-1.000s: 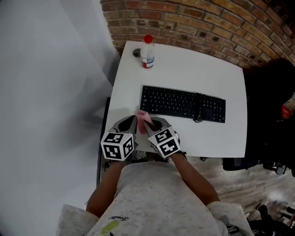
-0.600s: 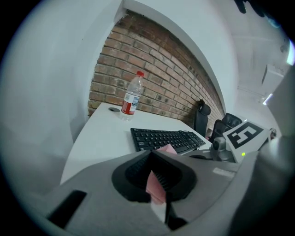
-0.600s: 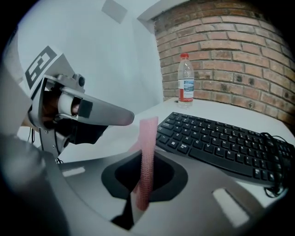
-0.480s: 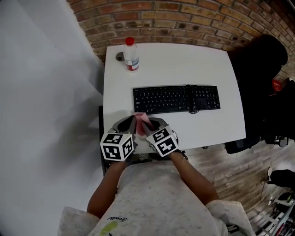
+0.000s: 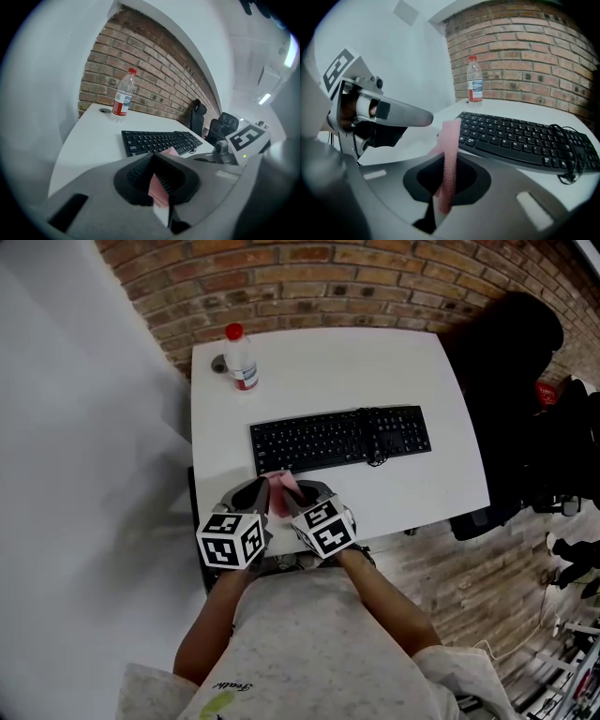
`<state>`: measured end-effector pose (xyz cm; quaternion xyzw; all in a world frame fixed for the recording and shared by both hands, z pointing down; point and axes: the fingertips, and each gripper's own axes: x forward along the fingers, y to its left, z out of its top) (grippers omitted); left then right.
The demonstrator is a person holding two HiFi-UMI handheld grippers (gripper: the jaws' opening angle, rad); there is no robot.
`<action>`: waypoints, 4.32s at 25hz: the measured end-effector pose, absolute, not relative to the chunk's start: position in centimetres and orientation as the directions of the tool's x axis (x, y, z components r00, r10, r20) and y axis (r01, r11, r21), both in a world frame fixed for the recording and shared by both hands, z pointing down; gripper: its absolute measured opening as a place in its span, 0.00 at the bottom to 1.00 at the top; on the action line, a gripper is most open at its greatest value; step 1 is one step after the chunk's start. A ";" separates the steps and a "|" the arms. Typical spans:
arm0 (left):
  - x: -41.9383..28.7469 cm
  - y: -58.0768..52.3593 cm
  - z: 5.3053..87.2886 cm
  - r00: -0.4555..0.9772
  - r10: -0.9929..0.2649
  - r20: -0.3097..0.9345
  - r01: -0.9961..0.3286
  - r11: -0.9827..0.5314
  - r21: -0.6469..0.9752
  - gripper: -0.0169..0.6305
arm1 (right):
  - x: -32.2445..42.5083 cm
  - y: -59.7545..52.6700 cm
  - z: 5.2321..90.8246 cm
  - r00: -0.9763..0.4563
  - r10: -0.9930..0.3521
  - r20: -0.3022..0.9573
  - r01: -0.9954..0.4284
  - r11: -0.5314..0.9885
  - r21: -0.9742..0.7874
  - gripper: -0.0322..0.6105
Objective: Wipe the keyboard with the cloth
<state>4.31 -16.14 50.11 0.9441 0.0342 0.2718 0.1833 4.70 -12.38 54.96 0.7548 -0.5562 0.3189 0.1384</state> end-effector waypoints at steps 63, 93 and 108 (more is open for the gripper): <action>18.2 2.6 48.6 0.775 0.362 0.518 0.203 -0.919 0.339 0.01 | 18.1 8.1 54.5 0.377 -0.669 0.641 -0.790 -0.593 -0.154 0.09; 22.4 9.6 48.9 0.777 0.365 0.514 0.213 -0.919 0.331 0.01 | 23.7 17.3 55.1 0.437 -0.643 0.628 -0.741 -0.654 -0.154 0.09; 24.4 13.2 49.4 0.792 0.345 0.504 0.190 -0.923 0.333 0.01 | 26.6 21.8 55.5 0.446 -0.639 0.626 -0.742 -0.656 -0.141 0.09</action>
